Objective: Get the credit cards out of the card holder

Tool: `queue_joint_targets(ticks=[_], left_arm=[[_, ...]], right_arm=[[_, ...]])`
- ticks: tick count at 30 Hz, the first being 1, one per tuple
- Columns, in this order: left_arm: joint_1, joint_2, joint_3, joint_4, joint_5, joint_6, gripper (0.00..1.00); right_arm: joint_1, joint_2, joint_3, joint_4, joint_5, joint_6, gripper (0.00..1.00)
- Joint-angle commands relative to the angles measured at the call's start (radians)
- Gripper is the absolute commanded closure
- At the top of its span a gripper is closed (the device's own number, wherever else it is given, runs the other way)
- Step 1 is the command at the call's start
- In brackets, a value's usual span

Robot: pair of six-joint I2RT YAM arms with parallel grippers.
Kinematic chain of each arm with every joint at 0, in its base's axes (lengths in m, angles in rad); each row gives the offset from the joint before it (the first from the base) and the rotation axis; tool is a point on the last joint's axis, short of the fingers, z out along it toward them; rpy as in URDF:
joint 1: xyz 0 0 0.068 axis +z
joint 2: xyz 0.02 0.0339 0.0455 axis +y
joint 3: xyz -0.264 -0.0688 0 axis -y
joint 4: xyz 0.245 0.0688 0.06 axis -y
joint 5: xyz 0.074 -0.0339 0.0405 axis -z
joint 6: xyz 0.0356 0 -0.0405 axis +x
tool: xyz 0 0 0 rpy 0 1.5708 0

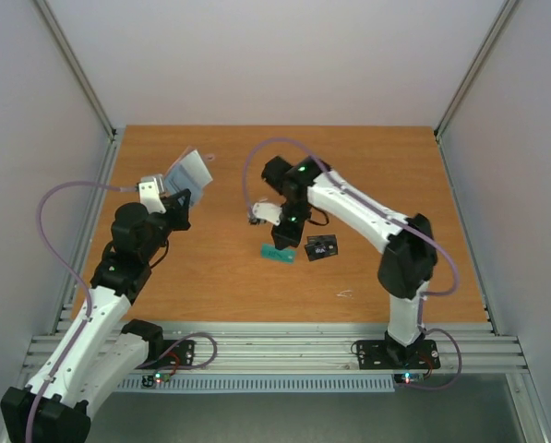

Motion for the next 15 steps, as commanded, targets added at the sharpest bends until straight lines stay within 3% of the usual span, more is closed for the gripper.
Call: queue_joint_targets(ticks=[1, 15], left_arm=[[0.001, -0.02, -0.009, 0.022, -0.049, 0.026, 0.96], [0.004, -0.027, -0.019, 0.034, -0.024, 0.026, 0.96]], right_arm=[[0.046, 0.107, 0.062, -0.086, 0.118, -0.139, 0.99], [0.081, 0.337, 0.134, -0.05, -0.019, -0.314, 0.99]])
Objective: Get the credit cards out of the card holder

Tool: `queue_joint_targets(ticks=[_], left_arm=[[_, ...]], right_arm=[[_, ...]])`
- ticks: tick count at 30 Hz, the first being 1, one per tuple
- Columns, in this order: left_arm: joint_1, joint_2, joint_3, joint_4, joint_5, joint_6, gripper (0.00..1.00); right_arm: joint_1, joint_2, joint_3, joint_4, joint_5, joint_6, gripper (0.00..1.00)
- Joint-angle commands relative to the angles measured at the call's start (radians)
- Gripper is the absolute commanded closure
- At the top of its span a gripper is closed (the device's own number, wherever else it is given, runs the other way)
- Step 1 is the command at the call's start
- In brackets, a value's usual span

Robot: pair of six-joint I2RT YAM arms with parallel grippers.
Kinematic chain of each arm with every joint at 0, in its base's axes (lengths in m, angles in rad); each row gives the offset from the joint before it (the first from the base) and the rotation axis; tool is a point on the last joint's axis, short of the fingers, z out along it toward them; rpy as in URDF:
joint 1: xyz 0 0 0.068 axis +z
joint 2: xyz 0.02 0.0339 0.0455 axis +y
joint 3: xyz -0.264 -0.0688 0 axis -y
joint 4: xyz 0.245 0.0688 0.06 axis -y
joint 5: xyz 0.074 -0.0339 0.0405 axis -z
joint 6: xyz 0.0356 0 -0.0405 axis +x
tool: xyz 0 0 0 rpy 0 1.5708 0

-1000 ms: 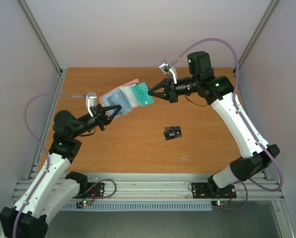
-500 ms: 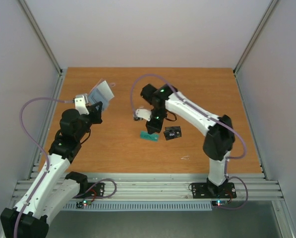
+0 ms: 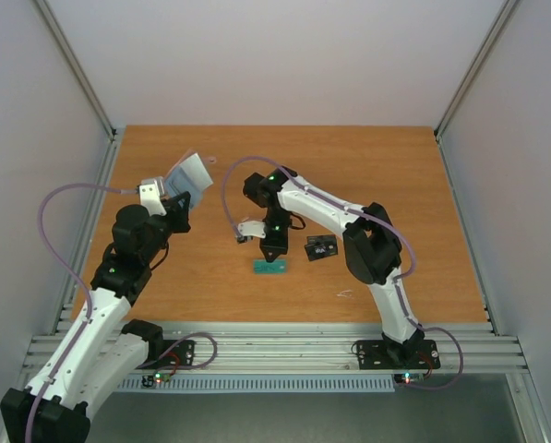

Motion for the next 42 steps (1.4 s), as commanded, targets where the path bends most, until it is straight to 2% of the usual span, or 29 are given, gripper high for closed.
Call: queue_joint_targets(ticks=[1, 8, 15, 28, 31, 34, 38, 42], left_arm=[[0.003, -0.015, -0.006, 0.054, 0.003, 0.017, 0.96], [0.004, -0.011, -0.006, 0.06, 0.013, 0.014, 0.96], [0.004, -0.011, -0.01, 0.06, 0.016, 0.012, 0.96], [0.004, -0.018, -0.012, 0.057, 0.024, 0.014, 0.96], [0.004, -0.017, -0.017, 0.06, 0.026, 0.02, 0.96], [0.004, -0.017, -0.019, 0.056, 0.016, 0.024, 0.96], [0.006, -0.02, -0.02, 0.063, 0.021, 0.03, 0.97], [0.008, -0.022, -0.028, 0.112, 0.094, 0.047, 0.99]], right_arm=[[0.009, 0.055, 0.046, -0.002, -0.044, -0.094, 0.99], [0.004, 0.137, 0.089, 0.018, -0.023, -0.077, 0.99], [0.003, 0.139, 0.091, 0.1, 0.1, -0.092, 0.99], [-0.022, 0.164, 0.114, 0.185, 0.197, -0.06, 0.99], [-0.019, 0.142, 0.117, 0.221, 0.236, -0.021, 0.71], [-0.019, 0.067, 0.088, 0.312, 0.299, 0.056, 0.56], [-0.028, -0.129, -0.025, 0.478, 0.35, 0.17, 0.51], [-0.067, -0.369, -0.129, 0.606, 0.131, 0.321, 0.48]])
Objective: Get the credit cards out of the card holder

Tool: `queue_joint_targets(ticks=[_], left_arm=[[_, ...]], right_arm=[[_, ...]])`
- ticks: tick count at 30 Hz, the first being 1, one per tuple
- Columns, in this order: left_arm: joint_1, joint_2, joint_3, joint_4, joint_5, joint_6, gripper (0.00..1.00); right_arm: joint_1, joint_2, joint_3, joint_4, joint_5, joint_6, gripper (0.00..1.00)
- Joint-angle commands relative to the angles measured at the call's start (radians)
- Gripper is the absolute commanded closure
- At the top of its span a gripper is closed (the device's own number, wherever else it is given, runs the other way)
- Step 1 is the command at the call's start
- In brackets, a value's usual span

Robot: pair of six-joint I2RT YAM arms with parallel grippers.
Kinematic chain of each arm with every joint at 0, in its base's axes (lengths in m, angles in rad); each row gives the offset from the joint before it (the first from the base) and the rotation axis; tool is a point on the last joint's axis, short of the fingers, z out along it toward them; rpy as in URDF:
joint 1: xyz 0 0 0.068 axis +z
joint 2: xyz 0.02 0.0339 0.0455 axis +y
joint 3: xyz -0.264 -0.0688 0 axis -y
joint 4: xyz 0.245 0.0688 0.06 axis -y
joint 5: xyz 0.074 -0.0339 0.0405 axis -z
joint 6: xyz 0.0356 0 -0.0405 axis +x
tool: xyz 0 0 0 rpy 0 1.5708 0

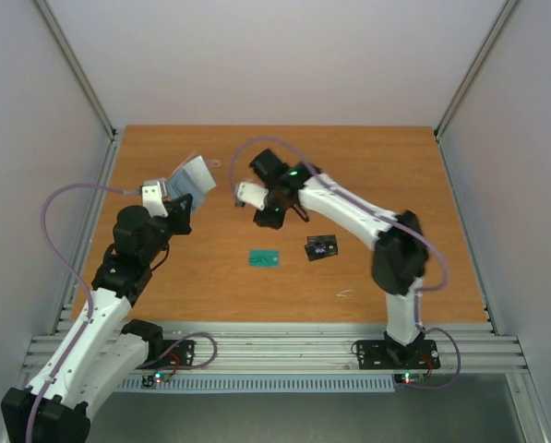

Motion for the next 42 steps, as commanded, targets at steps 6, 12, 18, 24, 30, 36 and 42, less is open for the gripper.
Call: queue_joint_targets(ticks=[6, 12, 18, 24, 30, 36, 42], left_arm=[[0.014, -0.013, -0.04, 0.345, 0.45, -0.011, 1.0], [0.013, 0.001, -0.023, 0.446, 0.604, -0.163, 1.0], [0.013, 0.005, -0.004, 0.505, 0.773, -0.151, 1.0], [0.013, 0.011, 0.0, 0.528, 0.82, -0.146, 1.0], [0.015, 0.01, 0.007, 0.533, 0.849, -0.143, 1.0], [0.014, 0.003, 0.005, 0.521, 0.845, -0.139, 0.98], [0.014, -0.006, 0.005, 0.513, 0.842, -0.133, 0.71]], right_arm=[[0.02, -0.463, -0.112, 0.367, -0.425, 0.404, 0.46], [0.127, -0.487, -0.163, 0.454, -0.333, 0.495, 0.46], [0.138, -0.415, -0.078, 0.308, -0.075, 0.507, 0.44], [0.138, -0.438, -0.12, 0.336, -0.126, 0.482, 0.47], [0.138, -0.423, -0.117, 0.343, -0.071, 0.488, 0.45], [0.134, -0.448, -0.126, 0.35, -0.163, 0.453, 0.85], [0.091, -0.486, -0.141, 0.316, -0.32, 0.452, 0.94]])
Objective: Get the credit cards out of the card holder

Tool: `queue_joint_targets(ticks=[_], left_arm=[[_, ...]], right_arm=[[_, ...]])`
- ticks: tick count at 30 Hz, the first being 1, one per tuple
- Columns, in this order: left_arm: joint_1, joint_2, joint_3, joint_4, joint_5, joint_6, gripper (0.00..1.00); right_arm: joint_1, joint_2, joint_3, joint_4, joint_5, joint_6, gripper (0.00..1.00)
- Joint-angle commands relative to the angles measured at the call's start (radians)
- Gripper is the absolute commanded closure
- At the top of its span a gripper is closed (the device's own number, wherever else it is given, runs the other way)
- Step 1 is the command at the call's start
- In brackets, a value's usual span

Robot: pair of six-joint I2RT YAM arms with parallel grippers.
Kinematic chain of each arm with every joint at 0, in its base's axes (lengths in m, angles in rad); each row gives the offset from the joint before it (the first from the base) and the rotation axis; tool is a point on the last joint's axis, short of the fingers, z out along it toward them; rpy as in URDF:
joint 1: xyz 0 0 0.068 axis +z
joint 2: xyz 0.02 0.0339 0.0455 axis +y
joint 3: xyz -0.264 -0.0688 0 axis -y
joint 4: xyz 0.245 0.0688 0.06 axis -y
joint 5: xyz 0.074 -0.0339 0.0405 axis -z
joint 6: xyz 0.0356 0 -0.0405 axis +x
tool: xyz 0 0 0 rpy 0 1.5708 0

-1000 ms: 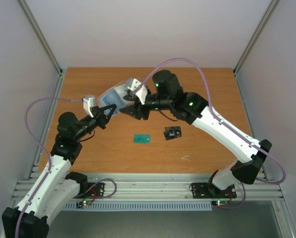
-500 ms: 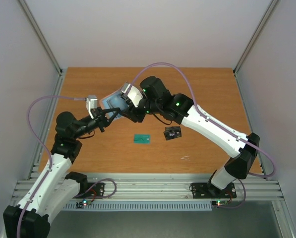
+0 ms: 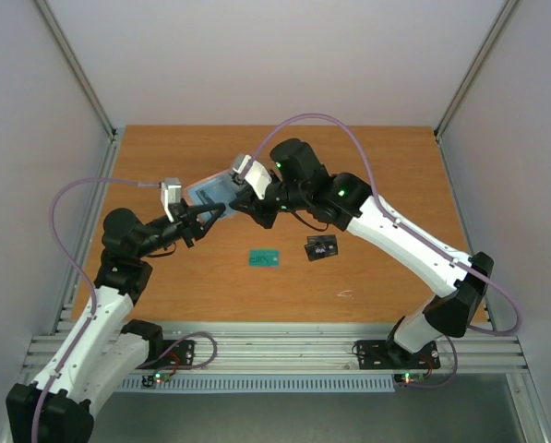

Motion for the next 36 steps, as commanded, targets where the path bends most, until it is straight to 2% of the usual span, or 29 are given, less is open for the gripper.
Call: queue_joint_targets(ticks=[1, 6, 11, 14, 16, 18, 23, 24, 26, 29, 33, 35, 36], left_arm=[[-0.018, -0.027, 0.04, 0.098, 0.091, -0.005, 0.7], [-0.017, -0.032, 0.043, 0.089, 0.107, 0.001, 0.71], [-0.019, -0.032, 0.048, 0.086, 0.117, 0.003, 0.72], [-0.019, -0.028, 0.053, 0.075, 0.112, 0.005, 0.77], [-0.018, -0.027, 0.056, 0.06, 0.1, 0.01, 0.87], [-0.019, -0.026, 0.056, 0.045, 0.084, 0.018, 0.99], [-0.018, -0.031, 0.069, -0.079, -0.057, 0.053, 1.0], [-0.018, -0.032, 0.074, -0.125, -0.097, 0.072, 1.0], [-0.018, -0.034, 0.083, -0.229, -0.229, 0.127, 1.0], [-0.021, -0.021, 0.104, -0.373, -0.444, 0.268, 1.0], [-0.039, -0.005, 0.124, -0.463, -0.645, 0.51, 1.0], [-0.045, -0.001, 0.131, -0.474, -0.673, 0.585, 1.0], [-0.046, -0.006, 0.135, -0.47, -0.639, 0.603, 1.0]], right_arm=[[-0.046, -0.024, -0.021, 0.007, -0.134, -0.003, 0.94], [-0.123, -0.057, -0.058, 0.053, -0.366, 0.052, 0.96], [-0.15, -0.059, -0.062, 0.034, -0.525, 0.045, 0.96], [-0.153, -0.059, -0.063, 0.031, -0.58, 0.039, 0.96], [-0.153, -0.057, -0.064, 0.032, -0.601, 0.037, 0.96], [-0.155, -0.061, -0.069, 0.041, -0.602, 0.041, 0.94], [-0.211, -0.09, -0.114, 0.11, -0.562, 0.114, 0.83], [-0.231, -0.103, -0.134, 0.133, -0.543, 0.137, 0.77], [-0.26, -0.13, -0.159, 0.146, -0.432, 0.164, 0.7], [-0.275, -0.142, -0.148, 0.083, -0.299, 0.142, 0.68], [-0.271, -0.127, -0.103, 0.018, -0.319, 0.128, 0.67], [-0.239, -0.12, -0.094, 0.028, -0.306, 0.125, 0.66], [-0.213, -0.114, -0.088, 0.04, -0.282, 0.125, 0.65]])
